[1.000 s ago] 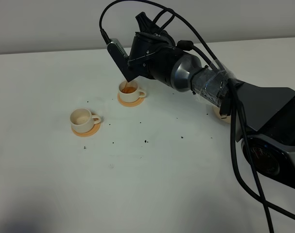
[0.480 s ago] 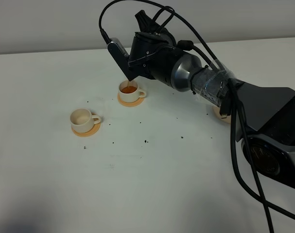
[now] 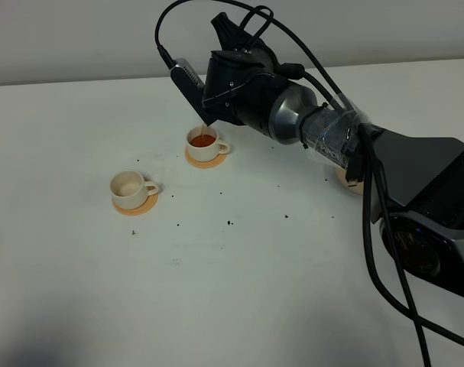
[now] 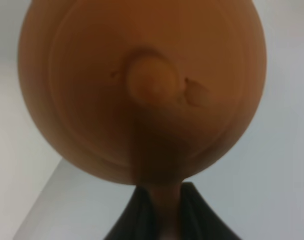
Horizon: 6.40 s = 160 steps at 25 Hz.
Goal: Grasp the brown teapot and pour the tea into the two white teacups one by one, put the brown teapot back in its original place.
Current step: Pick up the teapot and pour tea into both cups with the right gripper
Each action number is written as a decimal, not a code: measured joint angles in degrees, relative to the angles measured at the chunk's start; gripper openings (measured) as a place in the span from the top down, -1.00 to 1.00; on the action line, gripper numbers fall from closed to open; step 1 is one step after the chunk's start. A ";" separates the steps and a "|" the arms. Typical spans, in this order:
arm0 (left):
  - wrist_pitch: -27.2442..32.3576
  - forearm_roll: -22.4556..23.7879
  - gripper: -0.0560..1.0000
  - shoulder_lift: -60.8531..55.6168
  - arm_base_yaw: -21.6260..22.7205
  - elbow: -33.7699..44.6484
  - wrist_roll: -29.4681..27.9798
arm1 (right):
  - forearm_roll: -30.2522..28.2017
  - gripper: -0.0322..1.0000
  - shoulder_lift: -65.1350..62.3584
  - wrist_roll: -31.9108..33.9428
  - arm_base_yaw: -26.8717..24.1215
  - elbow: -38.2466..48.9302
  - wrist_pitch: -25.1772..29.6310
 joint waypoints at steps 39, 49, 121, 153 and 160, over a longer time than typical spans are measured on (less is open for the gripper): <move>0.00 0.00 0.02 0.00 0.00 0.00 0.00 | 7.07 0.73 0.00 0.22 0.00 0.00 1.01; 0.00 0.00 0.02 0.00 0.00 0.00 0.00 | 9.53 0.73 0.00 5.28 0.00 -0.07 3.41; 0.00 0.00 0.02 0.00 0.00 0.00 0.05 | 53.98 0.73 -3.49 41.99 -0.35 4.68 20.05; 0.00 0.00 0.02 0.00 0.00 0.00 0.05 | 27.62 0.73 -6.49 39.95 12.81 4.16 15.11; 0.00 0.00 0.02 0.00 0.00 0.00 0.05 | 21.27 0.73 -4.19 36.26 13.83 4.14 13.23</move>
